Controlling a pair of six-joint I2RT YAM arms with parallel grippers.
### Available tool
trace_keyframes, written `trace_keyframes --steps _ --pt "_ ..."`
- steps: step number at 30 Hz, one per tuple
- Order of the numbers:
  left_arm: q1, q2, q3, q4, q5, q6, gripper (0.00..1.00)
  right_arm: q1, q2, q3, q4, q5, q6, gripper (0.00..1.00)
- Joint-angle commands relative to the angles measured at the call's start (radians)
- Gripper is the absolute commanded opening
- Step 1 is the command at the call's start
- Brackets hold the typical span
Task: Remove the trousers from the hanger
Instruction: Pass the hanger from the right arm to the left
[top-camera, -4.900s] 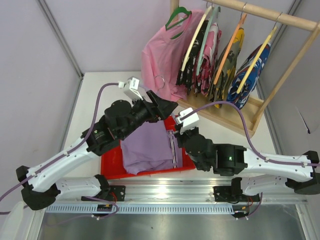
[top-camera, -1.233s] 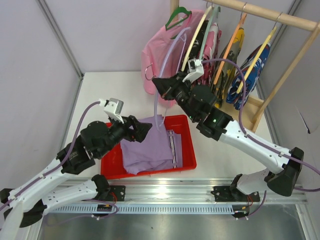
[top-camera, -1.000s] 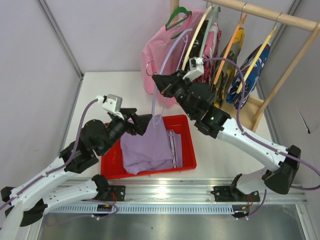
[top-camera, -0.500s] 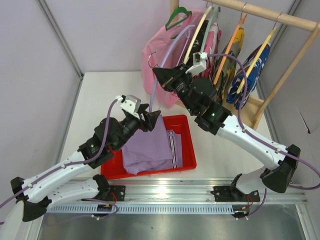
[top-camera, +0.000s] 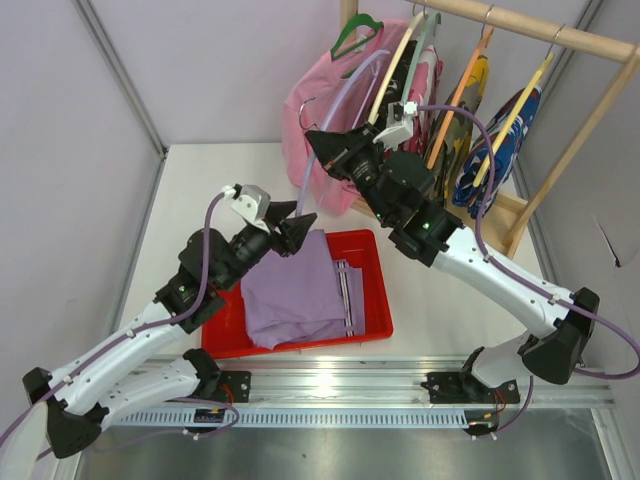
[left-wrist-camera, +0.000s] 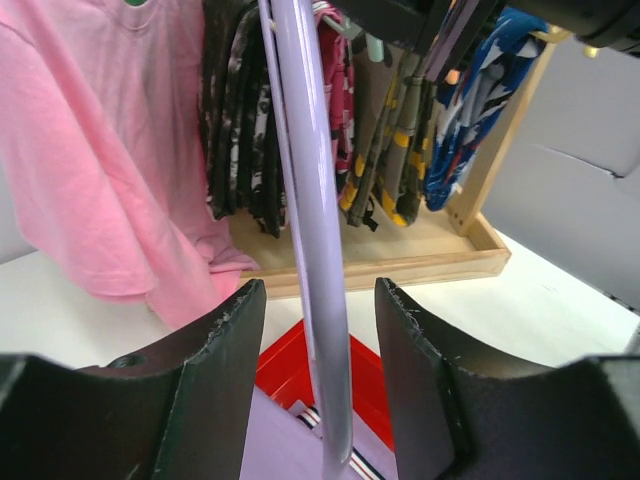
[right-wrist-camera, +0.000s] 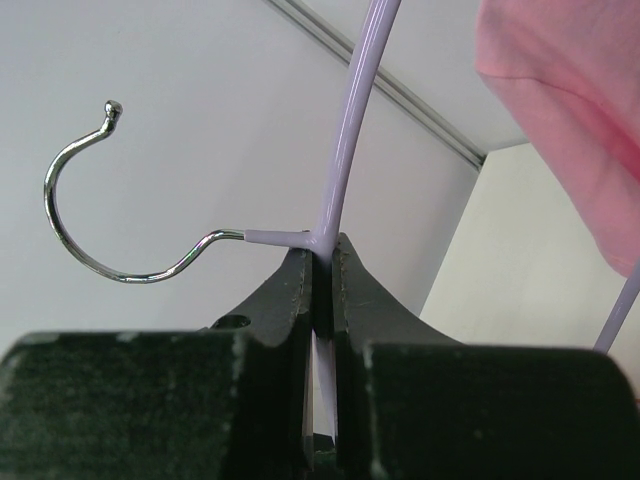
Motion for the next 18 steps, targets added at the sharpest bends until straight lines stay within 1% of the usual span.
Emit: trace_keyframes --steps 1,4,7,14,18 --pt "0.028 0.005 0.001 0.073 0.125 -0.029 0.53 -0.005 -0.002 0.047 0.076 -0.006 0.031 0.0" --pt "0.037 0.028 0.007 0.078 0.133 -0.029 0.53 -0.003 -0.002 0.047 0.081 -0.012 0.034 0.0" --pt "0.048 0.039 0.004 0.106 0.173 -0.026 0.53 -0.003 -0.005 0.047 0.079 -0.012 0.031 0.0" --pt "0.062 0.071 -0.004 0.161 0.178 -0.029 0.52 -0.003 -0.013 0.03 0.084 -0.015 0.052 0.0" --pt "0.071 0.079 -0.028 0.213 0.178 -0.049 0.5 -0.003 -0.021 0.014 0.093 0.003 0.08 0.0"
